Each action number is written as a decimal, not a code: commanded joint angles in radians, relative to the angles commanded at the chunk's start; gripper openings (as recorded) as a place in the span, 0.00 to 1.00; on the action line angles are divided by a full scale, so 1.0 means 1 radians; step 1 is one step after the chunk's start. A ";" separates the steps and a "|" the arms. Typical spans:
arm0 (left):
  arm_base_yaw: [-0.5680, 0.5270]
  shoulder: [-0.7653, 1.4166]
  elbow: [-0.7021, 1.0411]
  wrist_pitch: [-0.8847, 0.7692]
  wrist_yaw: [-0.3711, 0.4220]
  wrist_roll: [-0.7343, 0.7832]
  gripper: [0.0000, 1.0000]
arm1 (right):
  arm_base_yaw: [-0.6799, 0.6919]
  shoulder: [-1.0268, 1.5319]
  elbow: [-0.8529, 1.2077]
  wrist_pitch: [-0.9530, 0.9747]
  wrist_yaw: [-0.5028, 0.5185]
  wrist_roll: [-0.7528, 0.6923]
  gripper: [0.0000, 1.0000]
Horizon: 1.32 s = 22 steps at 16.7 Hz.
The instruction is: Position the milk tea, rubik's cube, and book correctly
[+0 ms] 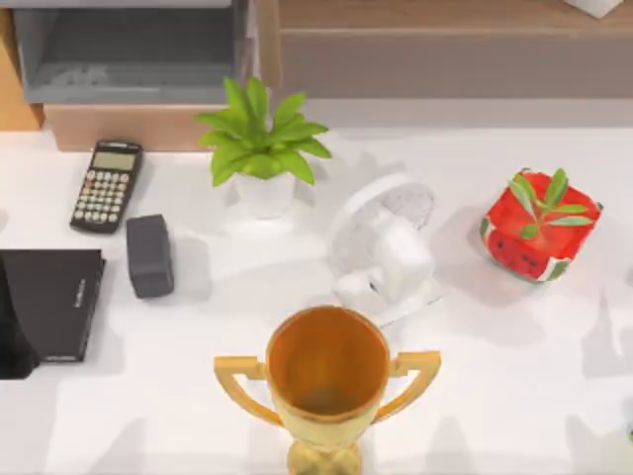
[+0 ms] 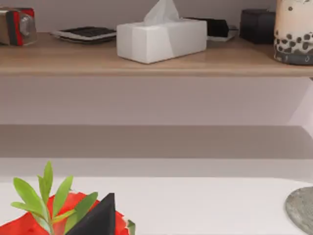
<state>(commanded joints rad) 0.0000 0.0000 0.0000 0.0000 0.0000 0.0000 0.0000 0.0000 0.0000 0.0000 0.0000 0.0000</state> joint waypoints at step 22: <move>0.000 0.000 0.000 0.000 0.000 0.000 1.00 | -0.319 1.522 0.855 0.676 -0.286 0.002 1.00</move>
<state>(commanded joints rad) 0.0000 0.0000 0.0000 0.0000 0.0000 0.0000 -0.3190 1.5223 0.8554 0.6765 -0.2856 0.0023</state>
